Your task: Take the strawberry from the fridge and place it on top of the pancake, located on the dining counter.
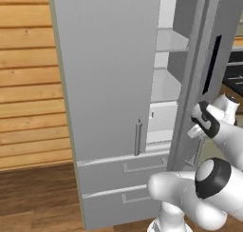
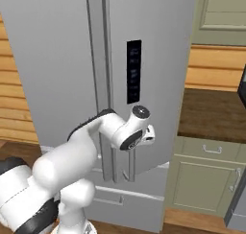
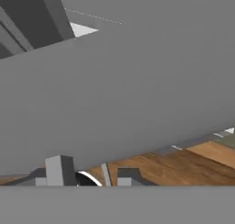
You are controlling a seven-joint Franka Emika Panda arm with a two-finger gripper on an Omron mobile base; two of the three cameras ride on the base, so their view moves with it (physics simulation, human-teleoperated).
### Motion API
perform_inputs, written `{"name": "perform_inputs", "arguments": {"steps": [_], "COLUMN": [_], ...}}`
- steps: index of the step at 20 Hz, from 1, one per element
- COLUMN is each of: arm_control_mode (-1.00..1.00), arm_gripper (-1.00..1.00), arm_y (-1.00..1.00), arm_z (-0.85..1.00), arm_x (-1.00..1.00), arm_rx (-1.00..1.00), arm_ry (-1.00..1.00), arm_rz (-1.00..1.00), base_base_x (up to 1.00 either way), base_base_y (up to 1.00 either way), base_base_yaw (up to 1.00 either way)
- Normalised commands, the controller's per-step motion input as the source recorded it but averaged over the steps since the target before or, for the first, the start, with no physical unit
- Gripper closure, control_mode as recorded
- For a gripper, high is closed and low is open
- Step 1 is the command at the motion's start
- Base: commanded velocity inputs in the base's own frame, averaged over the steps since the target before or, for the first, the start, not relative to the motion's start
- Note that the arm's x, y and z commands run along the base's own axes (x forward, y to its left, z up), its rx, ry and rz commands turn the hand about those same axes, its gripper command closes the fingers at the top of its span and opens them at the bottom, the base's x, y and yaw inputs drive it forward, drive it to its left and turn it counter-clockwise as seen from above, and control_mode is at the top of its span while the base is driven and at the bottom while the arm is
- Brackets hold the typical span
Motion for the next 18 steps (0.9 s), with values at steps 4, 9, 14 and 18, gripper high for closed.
{"name": "perform_inputs", "arguments": {"steps": [4,9,14,18], "arm_control_mode": [-1.00,-1.00,-1.00,-1.00], "arm_gripper": [1.00,1.00,1.00,1.00], "arm_y": [-1.00,-1.00,-1.00,-1.00], "arm_z": [-0.31,-0.20,-0.10,-0.26], "arm_x": [-0.84,-0.60,-0.05,-0.03], "arm_rx": [0.17,0.24,0.24,0.19], "arm_ry": [-0.42,-0.37,-0.01,-0.04], "arm_rz": [0.13,0.11,0.09,0.09], "base_base_x": [0.00,0.00,0.00,0.00], "base_base_y": [0.00,0.00,0.00,0.00], "base_base_yaw": [0.00,0.00,0.00,0.00]}}
